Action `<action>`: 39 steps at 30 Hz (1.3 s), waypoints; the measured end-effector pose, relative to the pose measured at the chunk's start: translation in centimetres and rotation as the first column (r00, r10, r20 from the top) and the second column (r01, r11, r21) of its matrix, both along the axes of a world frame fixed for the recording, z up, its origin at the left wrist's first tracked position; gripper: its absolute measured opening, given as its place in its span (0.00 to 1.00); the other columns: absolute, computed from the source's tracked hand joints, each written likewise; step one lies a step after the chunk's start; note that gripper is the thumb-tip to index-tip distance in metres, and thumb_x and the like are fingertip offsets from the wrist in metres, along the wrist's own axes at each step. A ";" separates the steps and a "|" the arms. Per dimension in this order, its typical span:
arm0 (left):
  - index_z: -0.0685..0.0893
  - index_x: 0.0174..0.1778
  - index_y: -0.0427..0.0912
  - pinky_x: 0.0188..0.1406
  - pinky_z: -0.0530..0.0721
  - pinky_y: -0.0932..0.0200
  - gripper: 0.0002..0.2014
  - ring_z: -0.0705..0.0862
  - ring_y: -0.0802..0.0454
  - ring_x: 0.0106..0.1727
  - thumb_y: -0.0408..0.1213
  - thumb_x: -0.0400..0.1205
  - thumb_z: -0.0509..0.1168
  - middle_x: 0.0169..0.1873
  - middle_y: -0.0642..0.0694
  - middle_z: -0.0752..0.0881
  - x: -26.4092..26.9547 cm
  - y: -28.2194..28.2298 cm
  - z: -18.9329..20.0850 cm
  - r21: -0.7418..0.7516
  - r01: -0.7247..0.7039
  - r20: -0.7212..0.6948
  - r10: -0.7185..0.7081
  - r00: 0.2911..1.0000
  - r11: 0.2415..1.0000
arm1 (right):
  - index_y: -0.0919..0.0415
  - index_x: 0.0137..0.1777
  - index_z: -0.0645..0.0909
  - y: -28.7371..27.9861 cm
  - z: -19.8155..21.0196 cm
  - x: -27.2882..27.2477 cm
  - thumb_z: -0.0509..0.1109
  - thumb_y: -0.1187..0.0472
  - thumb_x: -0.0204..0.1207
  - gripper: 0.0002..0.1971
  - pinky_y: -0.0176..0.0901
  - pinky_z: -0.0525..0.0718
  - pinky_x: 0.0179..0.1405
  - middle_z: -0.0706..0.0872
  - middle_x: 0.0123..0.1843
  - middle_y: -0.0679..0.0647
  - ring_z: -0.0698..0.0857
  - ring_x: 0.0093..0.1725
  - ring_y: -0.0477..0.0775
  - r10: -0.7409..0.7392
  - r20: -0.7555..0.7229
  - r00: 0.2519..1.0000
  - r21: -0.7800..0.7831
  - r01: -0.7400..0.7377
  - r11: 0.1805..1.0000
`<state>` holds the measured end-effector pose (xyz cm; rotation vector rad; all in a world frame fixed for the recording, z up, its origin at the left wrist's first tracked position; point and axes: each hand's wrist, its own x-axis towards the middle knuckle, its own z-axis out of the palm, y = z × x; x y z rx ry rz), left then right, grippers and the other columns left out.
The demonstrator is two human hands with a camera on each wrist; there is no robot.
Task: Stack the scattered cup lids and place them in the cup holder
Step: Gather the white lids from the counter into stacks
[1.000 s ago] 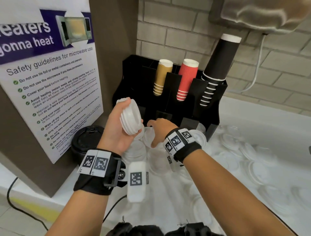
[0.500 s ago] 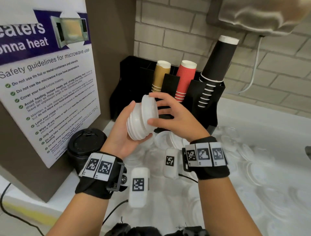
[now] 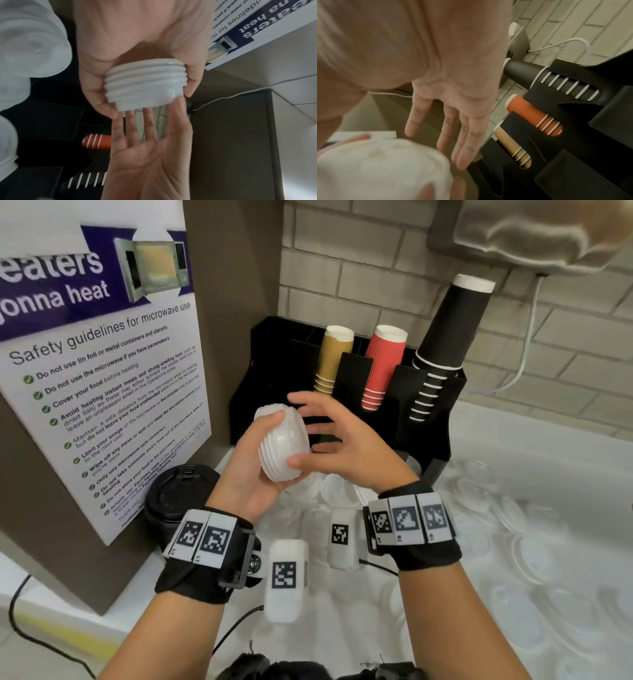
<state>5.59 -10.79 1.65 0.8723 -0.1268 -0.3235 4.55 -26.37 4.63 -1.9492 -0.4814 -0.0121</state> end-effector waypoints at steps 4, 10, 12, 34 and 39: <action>0.80 0.55 0.48 0.36 0.84 0.54 0.21 0.84 0.44 0.44 0.50 0.68 0.70 0.46 0.44 0.84 1.1 2.2 1.5 -0.037 -0.148 -0.044 0.147 0.988 0.988 | 0.45 0.71 0.74 -1.6 0.8 2.5 0.73 0.55 0.77 0.23 0.36 0.82 0.55 0.80 0.62 0.46 0.83 0.58 0.46 -0.251 0.010 0.968 0.020 0.251 0.968; 0.82 0.48 0.50 0.36 0.80 0.56 0.14 0.84 0.45 0.41 0.51 0.70 0.68 0.39 0.48 0.86 1.4 5.2 2.8 -0.026 -0.188 0.031 0.189 0.982 0.982 | 0.54 0.71 0.77 -1.0 -0.4 6.8 0.69 0.55 0.79 0.20 0.35 0.78 0.54 0.81 0.67 0.53 0.81 0.61 0.50 -0.183 -0.138 0.973 -0.526 0.085 0.846; 0.83 0.47 0.49 0.37 0.79 0.55 0.13 0.84 0.45 0.42 0.51 0.72 0.67 0.38 0.48 0.86 1.1 5.4 2.7 -0.018 -0.189 0.034 0.190 0.981 0.982 | 0.53 0.74 0.73 0.7 -1.5 7.6 0.72 0.52 0.77 0.26 0.35 0.74 0.57 0.78 0.70 0.55 0.79 0.67 0.52 -0.100 -0.164 0.981 -0.652 -0.032 0.757; 0.82 0.52 0.48 0.40 0.81 0.55 0.18 0.84 0.45 0.44 0.52 0.70 0.69 0.43 0.47 0.85 0.9 5.8 2.0 -0.001 -0.197 -0.015 0.197 0.980 0.980 | 0.49 0.78 0.65 2.2 -1.8 8.9 0.83 0.47 0.60 0.46 0.49 0.82 0.54 0.71 0.64 0.54 0.76 0.65 0.59 0.031 -0.202 0.979 -0.969 -0.204 0.139; 0.80 0.54 0.45 0.38 0.79 0.54 0.20 0.83 0.45 0.42 0.52 0.71 0.67 0.41 0.45 0.84 1.0 5.3 2.2 0.017 -0.178 0.013 0.178 0.984 0.984 | 0.49 0.77 0.66 5.1 -4.6 10.1 0.72 0.36 0.69 0.39 0.47 0.78 0.51 0.74 0.65 0.57 0.78 0.62 0.59 0.026 0.007 1.000 -0.910 -0.004 0.415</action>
